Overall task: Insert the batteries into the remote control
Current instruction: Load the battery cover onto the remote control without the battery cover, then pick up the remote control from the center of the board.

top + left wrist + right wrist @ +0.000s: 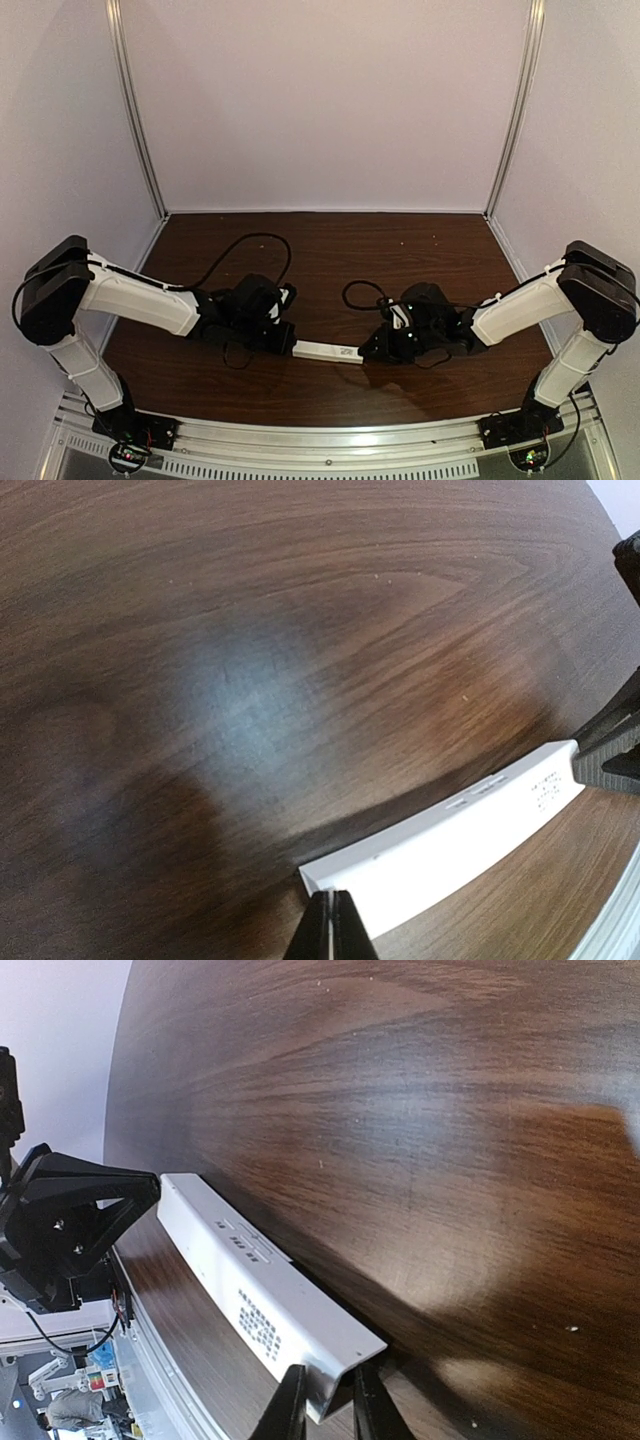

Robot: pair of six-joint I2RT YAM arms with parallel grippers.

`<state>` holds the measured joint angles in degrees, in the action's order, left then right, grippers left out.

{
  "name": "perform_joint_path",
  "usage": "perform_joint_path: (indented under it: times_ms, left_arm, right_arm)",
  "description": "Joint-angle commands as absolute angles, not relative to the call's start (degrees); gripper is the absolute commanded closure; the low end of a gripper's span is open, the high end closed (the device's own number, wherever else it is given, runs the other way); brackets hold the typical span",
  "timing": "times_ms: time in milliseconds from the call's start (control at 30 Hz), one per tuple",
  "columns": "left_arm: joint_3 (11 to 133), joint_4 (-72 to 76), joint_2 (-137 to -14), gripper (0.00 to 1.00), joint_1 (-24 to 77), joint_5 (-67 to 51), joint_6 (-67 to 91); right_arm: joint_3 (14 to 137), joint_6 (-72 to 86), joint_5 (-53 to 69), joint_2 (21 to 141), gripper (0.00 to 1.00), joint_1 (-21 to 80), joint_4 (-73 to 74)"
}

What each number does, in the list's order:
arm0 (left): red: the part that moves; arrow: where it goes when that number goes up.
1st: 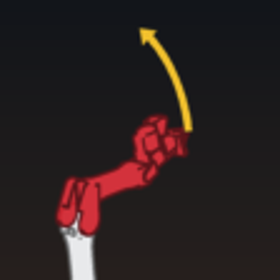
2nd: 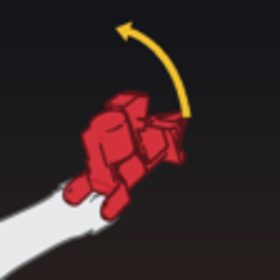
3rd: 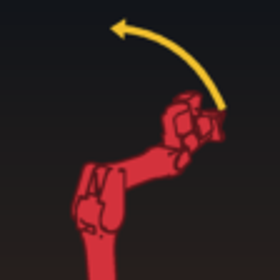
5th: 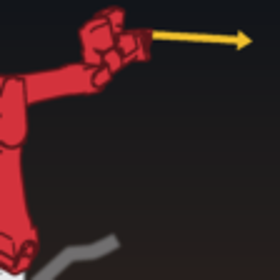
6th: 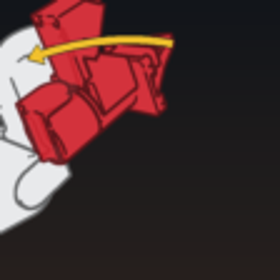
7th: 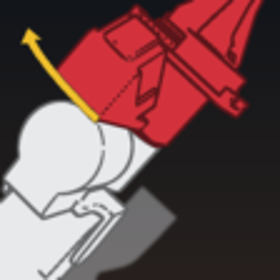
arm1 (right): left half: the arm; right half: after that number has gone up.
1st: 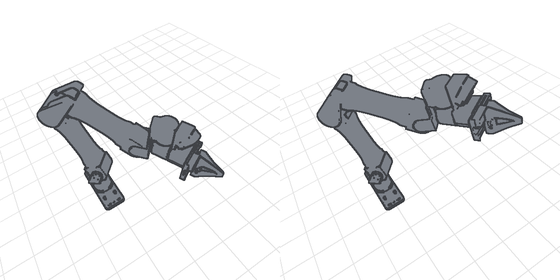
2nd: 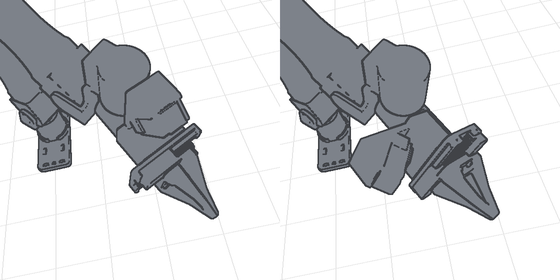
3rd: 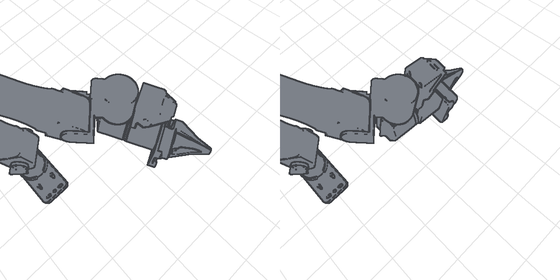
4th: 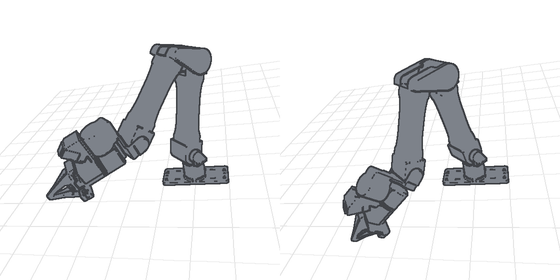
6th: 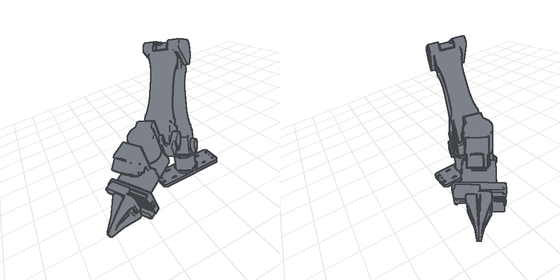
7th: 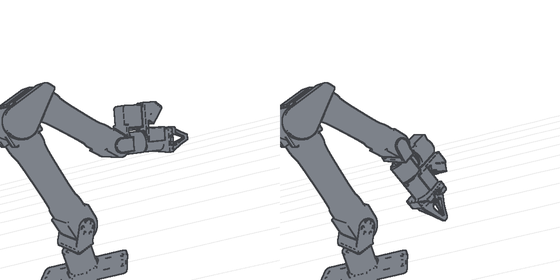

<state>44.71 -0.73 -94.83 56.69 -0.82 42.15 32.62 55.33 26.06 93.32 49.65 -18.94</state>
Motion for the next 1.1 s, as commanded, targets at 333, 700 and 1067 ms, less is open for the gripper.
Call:
perform_joint_path:
  times_ms: [333, 700, 1067]
  left_arm:
    - [45.9, 2.7, -99.1, 0.86, 60.0, -8.9, 40.5]
    - [51.3, -8.0, -89.2, 0.39, 54.4, -5.6, 28.2]
    - [64.2, -18.9, -94.8, 0.05, 57.8, -13.2, -2.2]
  right_arm:
    - [32.5, 53.1, 26.3, 93.3, 0.82, 49.4, -18.8]
    - [35.0, 45.0, 23.6, 81.7, 0.55, 45.2, -5.9]
    - [34.5, 37.9, 20.3, 62.6, 0.27, 36.4, 4.8]
